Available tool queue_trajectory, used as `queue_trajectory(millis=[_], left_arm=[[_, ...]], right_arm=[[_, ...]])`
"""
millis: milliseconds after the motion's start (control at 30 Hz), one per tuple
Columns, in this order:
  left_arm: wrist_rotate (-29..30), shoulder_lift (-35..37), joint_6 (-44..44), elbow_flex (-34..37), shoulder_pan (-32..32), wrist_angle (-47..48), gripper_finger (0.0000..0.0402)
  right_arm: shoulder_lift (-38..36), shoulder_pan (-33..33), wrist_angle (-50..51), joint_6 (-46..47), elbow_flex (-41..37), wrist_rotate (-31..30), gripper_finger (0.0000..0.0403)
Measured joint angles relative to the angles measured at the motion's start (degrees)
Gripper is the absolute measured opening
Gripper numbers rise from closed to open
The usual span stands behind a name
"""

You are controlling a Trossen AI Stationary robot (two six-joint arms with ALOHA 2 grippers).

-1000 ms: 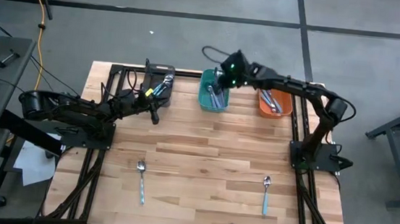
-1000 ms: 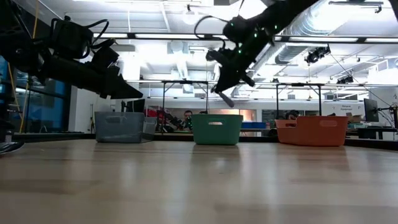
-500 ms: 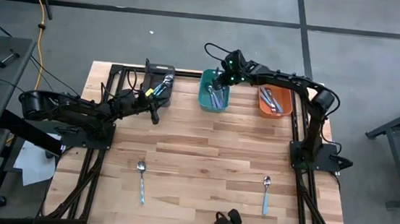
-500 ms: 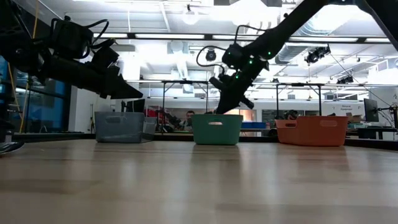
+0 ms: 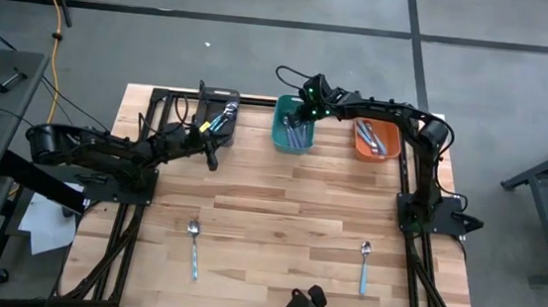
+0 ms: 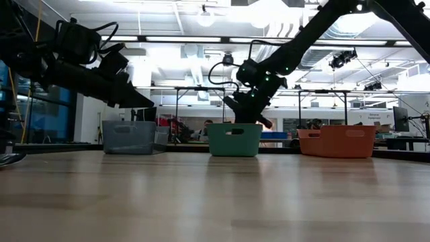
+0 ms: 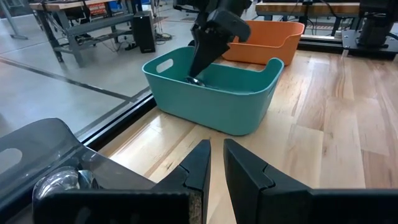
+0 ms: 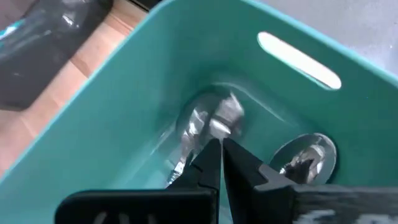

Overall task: Sort silverware by color (type)
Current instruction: Put the blue spoon into the orange bin

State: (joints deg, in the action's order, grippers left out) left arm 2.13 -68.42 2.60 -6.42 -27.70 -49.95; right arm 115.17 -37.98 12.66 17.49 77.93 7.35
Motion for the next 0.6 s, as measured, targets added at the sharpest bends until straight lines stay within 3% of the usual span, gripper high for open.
queue_trajectory(millis=[300,500,600], left_arm=[[0.0,0.0,0.0,0.0,0.0,0.2,0.0035],[0.0,0.0,0.1,0.0,0.0,0.8,0.0035],[0.0,0.0,0.1,0.0,0.0,0.8,0.0035]], right_arm=[[-3.5,1.1,1.5,-7.3,0.0,-1.1,0.0037],[-8.7,7.4,5.3,-15.3,-0.2,-11.8,0.0004],[-11.1,11.8,-2.3,-16.4,-4.9,-15.2,0.0004]])
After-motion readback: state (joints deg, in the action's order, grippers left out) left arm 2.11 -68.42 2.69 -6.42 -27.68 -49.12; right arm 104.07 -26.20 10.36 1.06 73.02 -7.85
